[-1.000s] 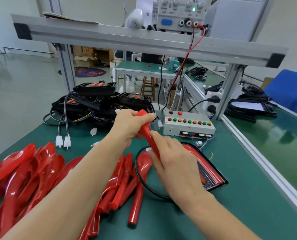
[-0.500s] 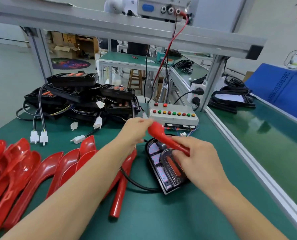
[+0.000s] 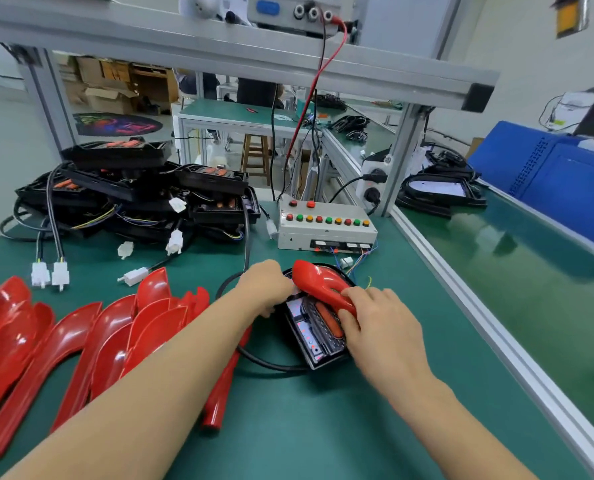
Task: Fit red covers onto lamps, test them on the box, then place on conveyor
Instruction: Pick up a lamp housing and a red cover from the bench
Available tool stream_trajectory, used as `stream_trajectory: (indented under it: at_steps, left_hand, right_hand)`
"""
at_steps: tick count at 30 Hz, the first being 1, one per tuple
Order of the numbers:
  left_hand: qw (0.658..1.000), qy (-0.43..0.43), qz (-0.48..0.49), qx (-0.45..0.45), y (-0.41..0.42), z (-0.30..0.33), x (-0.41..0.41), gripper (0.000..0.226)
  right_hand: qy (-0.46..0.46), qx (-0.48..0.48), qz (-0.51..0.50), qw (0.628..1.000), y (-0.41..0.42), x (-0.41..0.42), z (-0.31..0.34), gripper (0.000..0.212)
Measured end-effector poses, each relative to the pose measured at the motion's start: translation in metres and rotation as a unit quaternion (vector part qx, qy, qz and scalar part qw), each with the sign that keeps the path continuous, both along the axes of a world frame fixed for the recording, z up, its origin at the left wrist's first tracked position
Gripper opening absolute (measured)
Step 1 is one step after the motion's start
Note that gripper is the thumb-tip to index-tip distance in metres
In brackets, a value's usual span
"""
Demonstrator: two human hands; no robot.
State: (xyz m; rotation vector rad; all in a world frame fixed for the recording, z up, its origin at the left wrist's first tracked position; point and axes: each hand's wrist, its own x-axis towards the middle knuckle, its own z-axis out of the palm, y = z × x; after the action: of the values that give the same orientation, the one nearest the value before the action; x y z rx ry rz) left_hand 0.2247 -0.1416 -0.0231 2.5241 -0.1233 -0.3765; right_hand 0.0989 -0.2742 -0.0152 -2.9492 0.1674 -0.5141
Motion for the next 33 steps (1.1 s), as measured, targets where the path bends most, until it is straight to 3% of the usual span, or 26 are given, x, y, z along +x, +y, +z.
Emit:
stream_trajectory:
  at_steps: [4, 7, 10, 12, 15, 22, 27, 33]
  left_hand:
    - [0.984, 0.032, 0.090, -0.148, -0.004, -0.004, 0.006, 0.014]
    - [0.907, 0.128, 0.148, -0.373, -0.008, -0.002, 0.002, 0.011]
    - [0.807, 0.187, 0.186, -0.529, -0.011, 0.000, -0.006, 0.019]
    - [0.754, 0.207, 0.192, -0.593, -0.014, 0.002, -0.009, 0.020]
    - [0.715, 0.219, 0.174, -0.640, -0.019, 0.009, -0.014, 0.021]
    - [0.716, 0.222, 0.179, -0.638, -0.022, 0.020, -0.021, 0.020]
    - [0.685, 0.243, 0.164, -0.667, -0.015, 0.018, -0.023, 0.032]
    - [0.704, 0.209, 0.153, -0.661, -0.020, 0.018, -0.029, 0.035]
  right_hand:
    - [0.009, -0.042, -0.001, 0.999, -0.002, 0.000, -0.002, 0.029]
    - [0.024, -0.035, -0.007, 0.999, -0.007, -0.002, 0.001, 0.029]
    - [0.021, -0.006, 0.007, 1.000, -0.010, -0.005, 0.005, 0.030]
    - [-0.022, 0.049, 0.025, 0.998, -0.010, -0.010, 0.007, 0.029]
    - [-0.095, 0.109, 0.051, 0.988, -0.007, -0.018, 0.007, 0.032]
    - [-0.144, 0.045, 0.091, 0.984, 0.016, -0.034, -0.011, 0.033]
    - [-0.123, 0.042, 0.079, 0.988, 0.018, -0.034, -0.022, 0.040]
    - [-0.150, 0.026, 0.072, 0.986, 0.025, -0.023, -0.022, 0.042]
